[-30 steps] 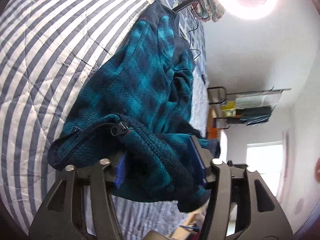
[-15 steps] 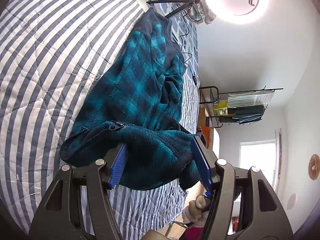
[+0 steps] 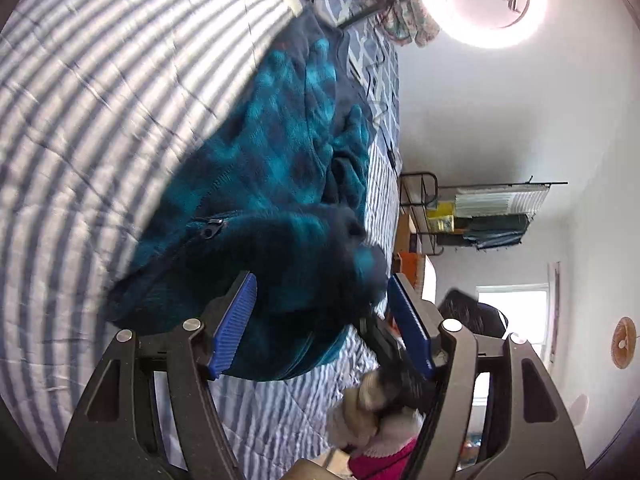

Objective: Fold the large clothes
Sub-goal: 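Lift the hem with both grippers and fold it toward the collar, then lay the folded hem onto the jacket and open both grippers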

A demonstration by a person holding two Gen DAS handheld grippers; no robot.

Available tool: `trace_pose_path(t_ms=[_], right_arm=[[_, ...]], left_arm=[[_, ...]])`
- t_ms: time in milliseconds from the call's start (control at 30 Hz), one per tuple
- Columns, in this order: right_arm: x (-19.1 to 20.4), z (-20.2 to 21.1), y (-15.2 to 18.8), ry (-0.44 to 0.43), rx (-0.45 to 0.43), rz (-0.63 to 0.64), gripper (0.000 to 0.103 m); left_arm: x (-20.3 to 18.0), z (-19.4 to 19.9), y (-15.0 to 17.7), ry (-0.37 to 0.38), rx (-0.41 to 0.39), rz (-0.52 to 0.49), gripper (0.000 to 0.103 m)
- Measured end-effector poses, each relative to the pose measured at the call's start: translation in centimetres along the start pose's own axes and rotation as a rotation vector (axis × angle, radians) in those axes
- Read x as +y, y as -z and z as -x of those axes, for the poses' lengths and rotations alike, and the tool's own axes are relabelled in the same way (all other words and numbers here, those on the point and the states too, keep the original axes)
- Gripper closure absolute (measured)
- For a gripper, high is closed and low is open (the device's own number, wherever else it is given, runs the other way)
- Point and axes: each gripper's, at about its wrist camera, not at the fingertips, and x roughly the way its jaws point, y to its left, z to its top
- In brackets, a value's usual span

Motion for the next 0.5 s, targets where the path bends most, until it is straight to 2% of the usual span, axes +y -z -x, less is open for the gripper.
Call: trace_pose_path(t_ms=[33, 67, 133, 200, 233, 267, 300, 433, 500], right_arm=[[-0.3, 0.0, -0.5, 0.043, 0.001, 0.006, 0.08], [-0.6, 0.2, -0.7, 0.051, 0.004, 0.006, 0.08], [-1.4, 2.1, -0.9, -0.009, -0.006, -0.018, 0.078], [-2.4, 5.8, 0.0, -0.087, -0.067, -0.024, 0.068], [-3.0, 7.7, 0.7, -0.073, -0.098, -0.005, 0.064], [-3.4, 8.8, 1.3, -0.036, -0.114, 0.009, 0.056], [-4.3, 10.0, 2.1, 0.014, -0.121, 0.015, 0.052], [-9.0, 11.2, 5.4, 0.1, -0.058, -0.069, 0.052], [-10.7, 11.2, 6.8, 0.09, -0.044, -0.12, 0.052]], left_arm=[[-0.1, 0.8, -0.2, -0.014, -0.022, -0.022, 0.034], [-0.2, 1.3, -0.3, -0.031, -0.038, -0.046, 0.034], [-0.7, 2.6, -0.4, -0.1, -0.087, -0.139, 0.034], [-1.2, 3.0, -0.4, -0.198, -0.122, -0.258, 0.034], [-1.1, 3.0, -0.3, -0.227, -0.127, -0.299, 0.034], [-0.7, 2.7, -0.3, -0.232, -0.116, -0.318, 0.034], [0.0, 2.2, -0.4, -0.233, -0.105, -0.314, 0.034], [2.4, -0.2, -0.3, -0.248, -0.055, -0.294, 0.034], [3.1, -1.4, 0.1, -0.27, -0.022, -0.302, 0.035]])
